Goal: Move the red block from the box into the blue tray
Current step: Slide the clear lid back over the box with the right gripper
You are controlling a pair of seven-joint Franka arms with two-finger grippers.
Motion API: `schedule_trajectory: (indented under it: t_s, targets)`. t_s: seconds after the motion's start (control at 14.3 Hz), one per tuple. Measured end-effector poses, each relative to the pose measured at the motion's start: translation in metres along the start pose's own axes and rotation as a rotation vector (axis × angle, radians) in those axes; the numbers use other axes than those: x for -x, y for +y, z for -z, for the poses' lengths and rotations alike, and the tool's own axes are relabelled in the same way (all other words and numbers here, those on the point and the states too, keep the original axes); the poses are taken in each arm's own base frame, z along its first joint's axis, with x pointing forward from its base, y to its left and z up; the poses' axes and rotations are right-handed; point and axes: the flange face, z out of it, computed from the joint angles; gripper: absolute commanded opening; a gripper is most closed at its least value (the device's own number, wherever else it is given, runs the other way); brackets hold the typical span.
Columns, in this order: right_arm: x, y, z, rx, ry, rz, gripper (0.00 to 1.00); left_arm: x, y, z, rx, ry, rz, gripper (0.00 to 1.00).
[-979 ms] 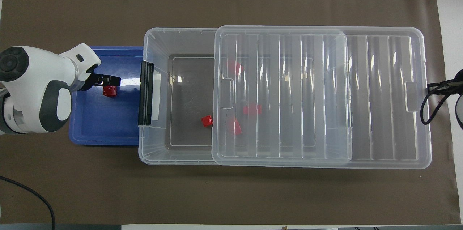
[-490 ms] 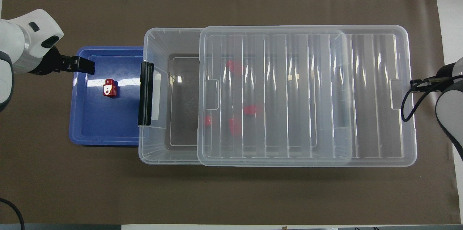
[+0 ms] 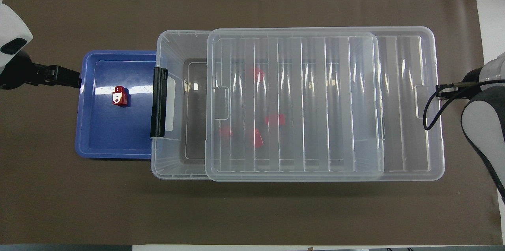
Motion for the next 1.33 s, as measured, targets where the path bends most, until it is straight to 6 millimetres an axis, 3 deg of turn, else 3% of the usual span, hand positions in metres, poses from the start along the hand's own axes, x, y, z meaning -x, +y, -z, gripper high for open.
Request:
schedule_trajectory:
  t_s: [0.14, 0.35, 1.12, 1.33]
  targets:
    - [-0.001, -0.007, 0.0, 0.0, 0.0, -0.016, 0.0, 0.004, -0.011, 0.013, 0.001, -0.015, 0.02, 1.0]
    - [-0.002, -0.021, 0.0, -0.001, -0.001, -0.038, 0.0, 0.006, -0.03, 0.017, 0.001, -0.019, 0.053, 1.0]
    - [-0.002, -0.078, 0.002, -0.002, 0.002, -0.101, 0.0, 0.007, -0.025, 0.012, 0.003, -0.038, 0.044, 1.0]
    - [-0.002, -0.085, 0.002, -0.003, 0.003, -0.11, 0.0, 0.007, -0.023, 0.012, 0.003, -0.038, 0.041, 1.0]
